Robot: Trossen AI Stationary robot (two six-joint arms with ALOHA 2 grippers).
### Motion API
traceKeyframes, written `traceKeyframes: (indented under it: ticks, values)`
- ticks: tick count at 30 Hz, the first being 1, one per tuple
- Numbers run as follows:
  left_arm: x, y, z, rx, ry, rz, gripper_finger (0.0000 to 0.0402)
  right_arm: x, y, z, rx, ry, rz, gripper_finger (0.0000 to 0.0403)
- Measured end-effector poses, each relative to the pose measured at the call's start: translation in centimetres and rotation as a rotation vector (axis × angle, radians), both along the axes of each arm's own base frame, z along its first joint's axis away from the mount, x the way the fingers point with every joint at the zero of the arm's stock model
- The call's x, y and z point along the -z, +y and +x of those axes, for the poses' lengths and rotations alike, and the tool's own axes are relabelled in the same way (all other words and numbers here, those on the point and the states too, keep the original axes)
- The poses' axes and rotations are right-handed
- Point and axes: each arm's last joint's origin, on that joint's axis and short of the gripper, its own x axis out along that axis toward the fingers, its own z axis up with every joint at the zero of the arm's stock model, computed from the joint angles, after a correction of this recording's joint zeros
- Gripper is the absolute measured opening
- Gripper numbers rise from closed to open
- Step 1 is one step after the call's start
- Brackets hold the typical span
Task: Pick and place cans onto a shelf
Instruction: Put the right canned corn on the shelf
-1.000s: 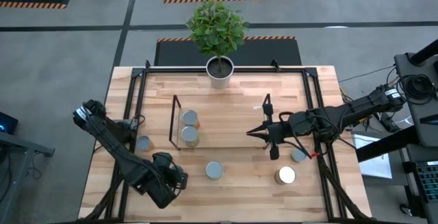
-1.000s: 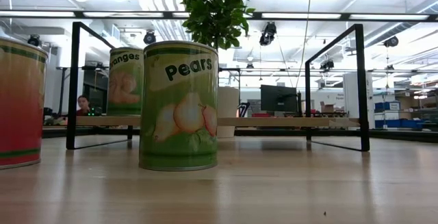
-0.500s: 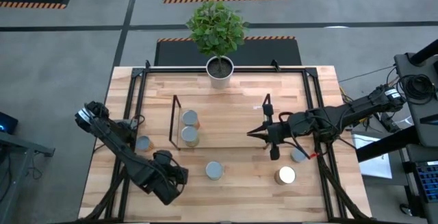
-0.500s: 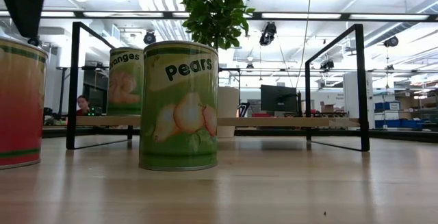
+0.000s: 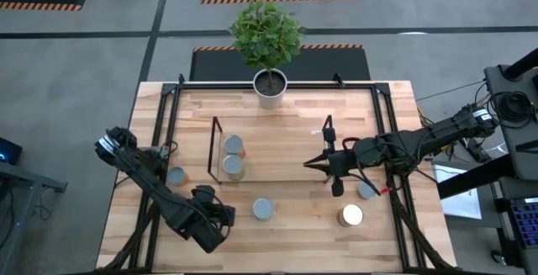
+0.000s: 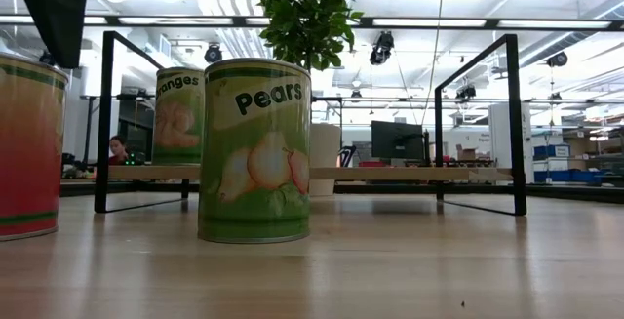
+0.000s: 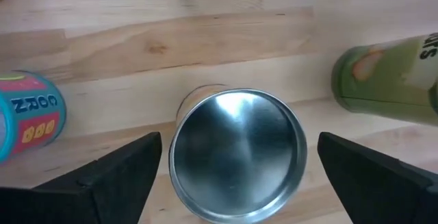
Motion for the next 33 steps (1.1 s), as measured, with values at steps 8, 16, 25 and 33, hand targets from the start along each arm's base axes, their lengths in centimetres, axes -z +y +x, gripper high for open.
traceKeyframes:
  ticks: [8, 16, 25, 33]
  values:
    - [1.0, -0.3, 0.3, -0.002, 0.035, 0.015, 0.0375, 0.0, 0.0, 0.0, 0.001, 0.000, 0.003, 0.0009]
    - [2.1, -0.7, 0.6, 0.001, 0.082, 0.013, 0.0345, 0.0, 0.0, 0.0, 0.002, 0.000, 0.003, 0.0009]
    - [0.3, -1.1, 1.2, 0.059, 0.075, -0.051, 0.0294, 0.0, 0.0, 0.0, 0.002, 0.001, 0.003, 0.0009]
    - [-7.4, 0.6, 4.0, 0.265, 0.055, -0.072, 0.0325, 0.0, 0.0, 0.0, 0.002, 0.003, 0.002, 0.0009]
